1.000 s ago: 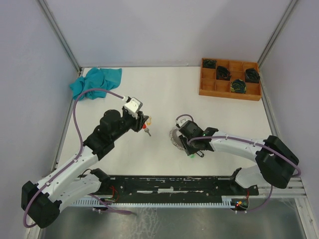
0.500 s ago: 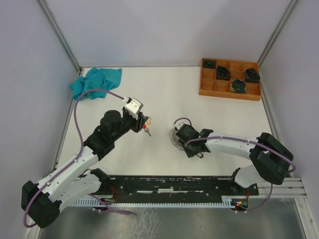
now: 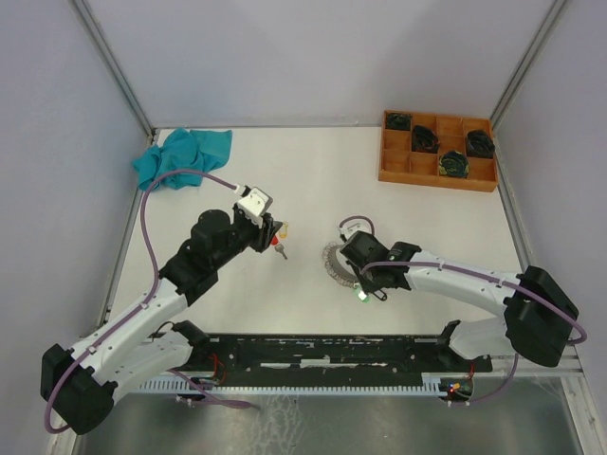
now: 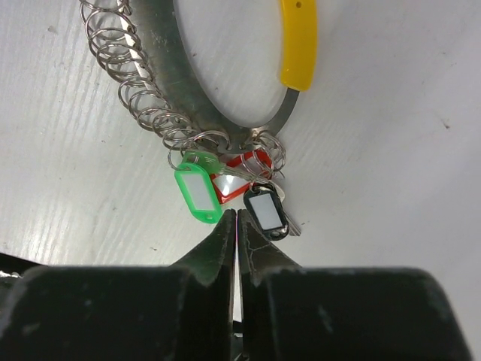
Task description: Put the keys on the keyring
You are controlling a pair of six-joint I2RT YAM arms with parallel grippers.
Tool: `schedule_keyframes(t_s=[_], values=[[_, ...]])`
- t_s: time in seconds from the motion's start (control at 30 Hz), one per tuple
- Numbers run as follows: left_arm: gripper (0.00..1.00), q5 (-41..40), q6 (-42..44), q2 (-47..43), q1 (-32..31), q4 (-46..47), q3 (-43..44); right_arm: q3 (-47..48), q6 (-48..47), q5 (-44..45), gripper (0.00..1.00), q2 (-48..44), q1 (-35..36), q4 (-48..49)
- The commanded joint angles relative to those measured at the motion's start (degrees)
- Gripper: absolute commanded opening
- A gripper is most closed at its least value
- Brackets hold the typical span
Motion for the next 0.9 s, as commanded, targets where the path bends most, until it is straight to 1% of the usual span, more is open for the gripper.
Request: schedule_keyframes(t_s=[0.0, 0.07, 0.13, 0.23, 0.37, 0.53, 0.7, 0.83, 0.87], values=[[0.46, -0.6, 1.7, 0.1, 0.2, 1.9, 0.0, 0.6, -0.2, -0.5, 0.15, -0.8, 0.2, 0.7], [0.45, -0.5, 1.7, 0.3, 0.2, 1.9, 0.0, 0.9, -1.2, -3.4, 0.27, 0.6, 0.2, 2.9], [0.45, -0.5, 1.7, 0.4, 0.2, 1.7, 0.1, 1.6, -1.9, -5.4, 0.33, 2.8, 0.3, 4.4], [0.45, -0.7, 1.7, 0.6, 0.2, 1.6, 0.1, 2.4, -1.9, -5.6, 0.38, 6.7, 0.6, 5.2], [0.46, -1.1, 1.7, 0.8, 0.2, 1.6, 0.0, 2.6, -1.1, -3.5, 0.42, 10.0, 1.3, 4.7], [0.46, -1.2, 1.7, 1.2, 0.2, 1.4, 0.2, 1.6, 1.0, 0.3, 0.42, 10.3, 1.3, 2.9], [0.45, -1.4, 1.7, 1.2, 0.2, 1.2, 0.2, 1.4, 3.6, 5.8, 0.36, 7.3, 1.3, -0.6], [0.45, -1.4, 1.8, 1.2, 0.2, 1.2, 0.2, 1.0, 6.3, 10.5, 0.29, 4.3, 1.1, -3.9], [0.45, -1.3, 1.8, 1.2, 0.2, 1.2, 0.2, 0.9, 7.2, 11.7, 0.29, 3.9, 0.9, -4.4]])
